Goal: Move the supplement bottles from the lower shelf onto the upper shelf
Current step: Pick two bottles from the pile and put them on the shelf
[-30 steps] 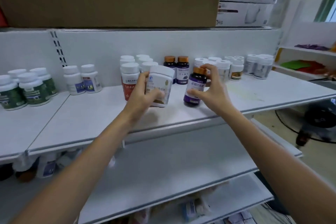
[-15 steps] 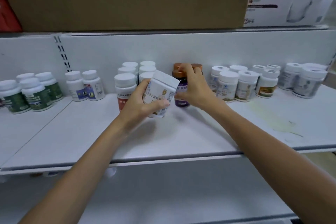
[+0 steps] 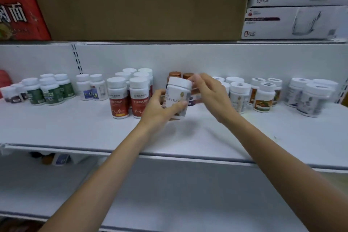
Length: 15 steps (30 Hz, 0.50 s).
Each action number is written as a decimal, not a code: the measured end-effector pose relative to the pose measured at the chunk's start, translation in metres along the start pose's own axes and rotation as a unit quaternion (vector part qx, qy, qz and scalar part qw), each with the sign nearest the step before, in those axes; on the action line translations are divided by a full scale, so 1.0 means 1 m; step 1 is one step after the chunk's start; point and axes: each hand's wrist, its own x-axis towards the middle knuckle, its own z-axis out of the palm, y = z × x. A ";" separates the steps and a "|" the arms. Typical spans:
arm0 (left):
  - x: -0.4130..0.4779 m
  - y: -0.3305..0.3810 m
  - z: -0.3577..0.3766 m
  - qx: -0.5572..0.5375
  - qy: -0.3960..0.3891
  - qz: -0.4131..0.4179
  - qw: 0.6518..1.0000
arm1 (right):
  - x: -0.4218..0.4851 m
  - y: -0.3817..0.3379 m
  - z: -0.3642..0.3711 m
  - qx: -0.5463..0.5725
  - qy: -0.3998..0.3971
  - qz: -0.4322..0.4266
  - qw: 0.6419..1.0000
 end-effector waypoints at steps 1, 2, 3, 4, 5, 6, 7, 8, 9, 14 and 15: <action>-0.003 0.001 0.012 -0.005 0.017 -0.003 1.000 | -0.008 -0.001 -0.010 0.048 -0.039 0.029 0.998; -0.006 0.002 0.022 -0.013 0.025 -0.004 1.000 | -0.016 0.000 -0.019 0.072 -0.070 0.045 0.994; -0.010 0.003 0.033 -0.018 0.027 0.001 0.999 | -0.023 0.002 -0.028 0.065 -0.091 0.045 0.993; -0.014 0.004 0.043 -0.002 0.022 0.012 1.000 | -0.030 0.004 -0.036 0.060 -0.103 0.045 0.992; -0.018 0.005 0.051 0.021 0.010 0.029 0.999 | -0.036 0.008 -0.044 0.062 -0.106 0.046 0.991; -0.023 0.007 0.059 0.048 -0.003 0.047 0.998 | -0.041 0.011 -0.051 0.078 -0.101 0.052 0.990; -0.027 0.007 0.066 0.071 -0.016 0.059 0.996 | -0.046 0.015 -0.059 0.094 -0.091 0.054 0.990; -0.031 0.007 0.071 0.095 -0.031 0.066 0.993 | -0.051 0.019 -0.067 0.101 -0.076 0.052 0.991; -0.034 0.005 0.077 0.133 -0.046 0.066 0.988 | -0.054 0.024 -0.075 0.085 -0.057 0.043 0.994; -0.041 -0.002 0.089 0.498 -0.106 0.074 0.858 | -0.062 0.034 -0.106 -0.089 -0.008 0.005 0.996; -0.041 -0.002 0.089 0.505 -0.107 0.083 0.853 | -0.063 0.036 -0.108 -0.118 -0.037 0.001 0.992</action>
